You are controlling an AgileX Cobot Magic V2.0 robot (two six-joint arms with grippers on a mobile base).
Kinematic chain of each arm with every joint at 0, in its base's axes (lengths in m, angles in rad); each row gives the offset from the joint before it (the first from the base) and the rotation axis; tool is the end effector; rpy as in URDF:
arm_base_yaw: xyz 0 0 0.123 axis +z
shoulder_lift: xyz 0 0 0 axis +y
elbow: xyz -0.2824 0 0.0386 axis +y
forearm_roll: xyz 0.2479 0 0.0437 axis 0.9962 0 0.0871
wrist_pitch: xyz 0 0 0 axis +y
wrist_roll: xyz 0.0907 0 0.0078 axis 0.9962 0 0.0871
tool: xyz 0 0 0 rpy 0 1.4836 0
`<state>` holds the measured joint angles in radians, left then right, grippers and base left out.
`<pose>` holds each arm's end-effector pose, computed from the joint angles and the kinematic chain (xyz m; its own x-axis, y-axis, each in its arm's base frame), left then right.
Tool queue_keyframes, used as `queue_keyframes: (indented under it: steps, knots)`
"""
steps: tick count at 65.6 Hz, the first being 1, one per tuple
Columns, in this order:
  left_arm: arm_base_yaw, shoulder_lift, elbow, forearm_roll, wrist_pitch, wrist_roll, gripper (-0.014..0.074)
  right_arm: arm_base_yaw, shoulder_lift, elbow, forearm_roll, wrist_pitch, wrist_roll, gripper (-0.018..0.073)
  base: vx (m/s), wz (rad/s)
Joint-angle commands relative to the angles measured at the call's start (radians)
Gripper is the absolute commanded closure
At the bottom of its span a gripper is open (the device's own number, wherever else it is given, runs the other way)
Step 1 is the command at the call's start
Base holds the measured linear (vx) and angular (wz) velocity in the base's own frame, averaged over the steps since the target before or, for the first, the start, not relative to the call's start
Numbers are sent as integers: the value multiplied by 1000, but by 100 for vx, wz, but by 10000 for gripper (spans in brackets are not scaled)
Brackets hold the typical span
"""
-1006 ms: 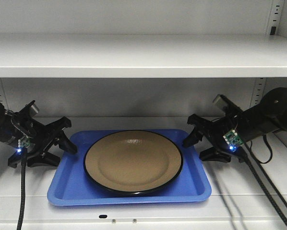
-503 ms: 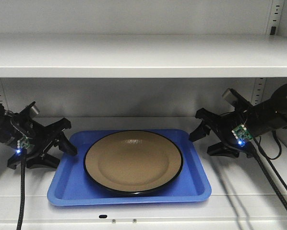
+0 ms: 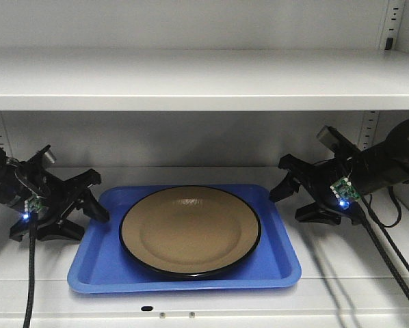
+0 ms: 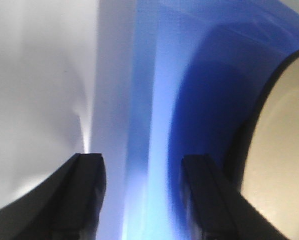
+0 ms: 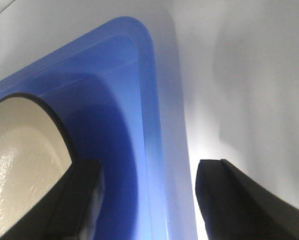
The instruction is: Place disk in tray to left cabinet
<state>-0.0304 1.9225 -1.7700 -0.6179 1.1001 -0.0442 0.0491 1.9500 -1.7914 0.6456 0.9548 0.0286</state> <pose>0.4203 -0.0598 0.3116 -0.9196 -0.2707 -0.2849 -0.0537 0.8047 -0.5913 0.4375 0.0663 0.3120 -0.8626 0.3284 -0.3848 0.0283 0.7908 0.6114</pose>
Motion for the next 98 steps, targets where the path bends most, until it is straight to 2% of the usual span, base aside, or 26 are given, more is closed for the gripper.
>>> queue_keyframes:
  steps: [1, 11, 32, 43, 47, 54, 59, 65, 74, 91, 95, 98]
  knots:
    - [3, -82, -22, -4, -28, 5, 115, -3, -61, -33, 36, -40, -11, 83, 0, 0]
    - [4, -176, 111, 46, -107, 4, 115, -3, -61, -33, 36, -40, -11, 83, 0, 0]
    - [4, -609, 656, 65, -577, 4, 120, -3, -61, -33, 36, -40, -11, 83, 0, 0]
    - [4, -881, 953, 74, -782, 5, 193, -3, -61, -33, 36, -40, -11, 83, 0, 0]
    - [4, -990, 1070, 114, -858, 5, 244, -3, -61, -33, 36, -40, -11, 83, 0, 0]
    - [4, -1173, 1243, 276, -931, 1, 365, -3, -61, -33, 36, -40, -11, 83, 0, 0]
    - [4, -1298, 1348, 350, -987, -3, 474, -3, -61, -33, 36, -40, -11, 83, 0, 0]
    - [5, -1435, 1461, 416, -1042, -3, 608, -3, -61, -33, 36, -40, -11, 83, 0, 0]
    - [5, -1612, 1617, 537, -1084, -3, 604, -3, -61, -33, 36, -40, -11, 83, 0, 0]
    - [5, -1847, 1821, 618, -1086, -3, 604, -3, -61, -33, 36, -40, -11, 83, 0, 0]
    - [5, -1924, 1815, 626, -995, -3, 603, -3, -61, -33, 36, -40, -11, 83, 0, 0]
    - [5, -1963, 1815, 640, -976, -2, 603, -3, -61, -33, 36, -40, -11, 83, 0, 0]
